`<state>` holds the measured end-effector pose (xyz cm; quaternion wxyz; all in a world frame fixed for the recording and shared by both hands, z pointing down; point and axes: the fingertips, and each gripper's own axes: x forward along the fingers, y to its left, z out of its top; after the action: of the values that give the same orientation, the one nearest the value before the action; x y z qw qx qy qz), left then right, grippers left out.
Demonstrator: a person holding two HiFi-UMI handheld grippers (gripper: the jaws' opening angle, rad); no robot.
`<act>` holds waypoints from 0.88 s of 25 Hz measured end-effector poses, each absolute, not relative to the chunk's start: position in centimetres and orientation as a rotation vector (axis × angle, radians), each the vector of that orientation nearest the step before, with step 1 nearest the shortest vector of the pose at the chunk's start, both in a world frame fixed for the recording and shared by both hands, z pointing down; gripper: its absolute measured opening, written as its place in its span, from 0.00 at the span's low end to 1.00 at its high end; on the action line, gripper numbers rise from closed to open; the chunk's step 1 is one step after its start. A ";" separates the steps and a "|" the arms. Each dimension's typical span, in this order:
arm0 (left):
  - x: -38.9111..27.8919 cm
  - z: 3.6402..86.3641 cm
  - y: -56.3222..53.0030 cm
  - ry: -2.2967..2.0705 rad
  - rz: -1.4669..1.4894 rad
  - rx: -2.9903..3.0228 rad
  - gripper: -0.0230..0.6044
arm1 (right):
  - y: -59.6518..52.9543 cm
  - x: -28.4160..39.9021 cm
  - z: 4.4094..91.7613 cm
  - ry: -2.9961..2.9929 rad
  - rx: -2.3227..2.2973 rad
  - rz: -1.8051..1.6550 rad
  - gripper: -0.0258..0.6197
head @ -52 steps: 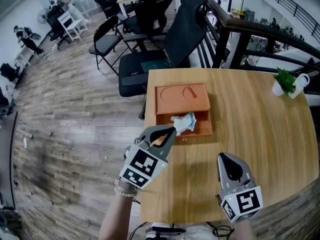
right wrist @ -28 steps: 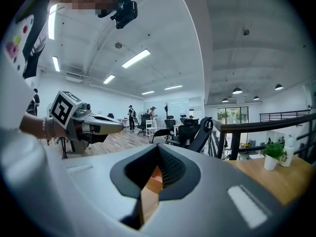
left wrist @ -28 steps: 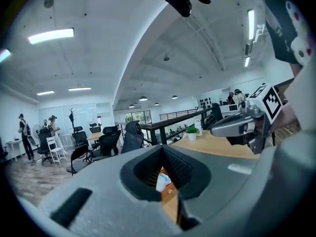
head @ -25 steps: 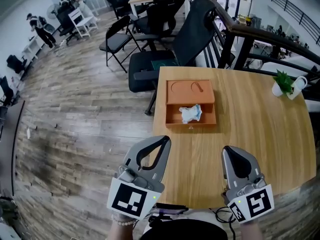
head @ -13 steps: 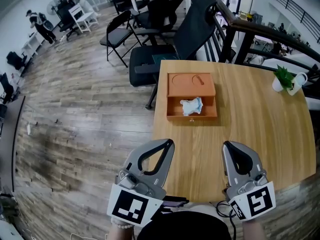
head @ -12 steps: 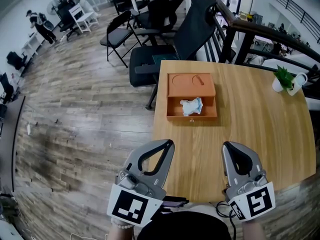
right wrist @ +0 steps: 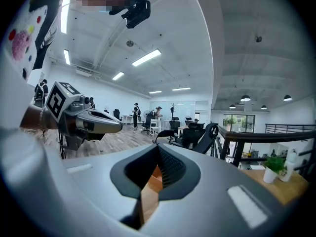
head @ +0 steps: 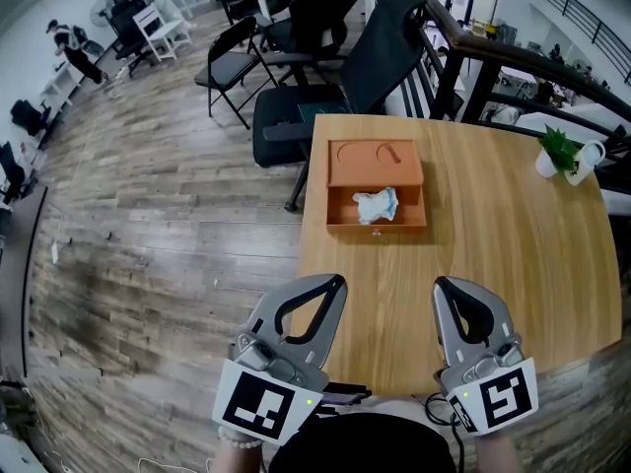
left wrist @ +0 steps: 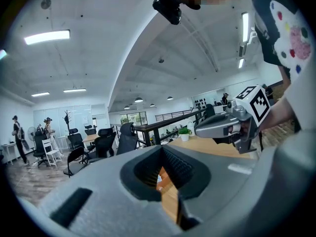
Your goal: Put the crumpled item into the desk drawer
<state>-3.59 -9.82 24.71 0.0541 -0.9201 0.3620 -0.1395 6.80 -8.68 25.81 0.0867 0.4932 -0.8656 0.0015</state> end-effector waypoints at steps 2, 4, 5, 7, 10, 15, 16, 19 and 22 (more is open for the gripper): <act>-3.6 24.8 -9.9 1.096 -0.428 -2.793 0.03 | -8.7 6.8 25.9 -2.575 1.466 0.003 0.05; -3.6 24.8 -9.9 1.092 -0.431 -2.791 0.03 | -8.7 6.8 26.0 -2.572 1.464 0.001 0.05; -3.6 24.8 -10.0 1.093 -0.432 -2.789 0.03 | -8.7 6.7 26.0 -2.571 1.463 0.001 0.05; -3.6 24.7 -10.2 1.103 -0.431 -2.784 0.03 | -8.7 6.8 26.0 -2.569 1.462 0.002 0.05; -3.5 24.5 -10.4 1.111 -0.426 -2.782 0.03 | -8.8 6.9 26.1 -2.565 1.463 0.003 0.05; -3.5 24.8 -10.4 1.102 -0.422 -2.791 0.03 | -8.9 6.8 26.2 -2.556 1.463 -0.004 0.05; -3.5 24.9 -10.4 1.101 -0.424 -2.791 0.03 | -8.9 6.8 26.3 -2.553 1.462 -0.005 0.05; -3.5 25.2 -10.4 1.098 -0.433 -2.793 0.03 | -9.0 6.8 26.5 -2.551 1.462 0.003 0.05; -3.4 25.2 -10.4 1.092 -0.435 -2.799 0.03 | -9.0 6.8 26.6 -2.552 1.461 0.009 0.05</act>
<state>-3.43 -10.44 25.18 0.0527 -0.9207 0.3593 -0.1432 6.83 -9.01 26.56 0.1003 0.4942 -0.8636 0.0031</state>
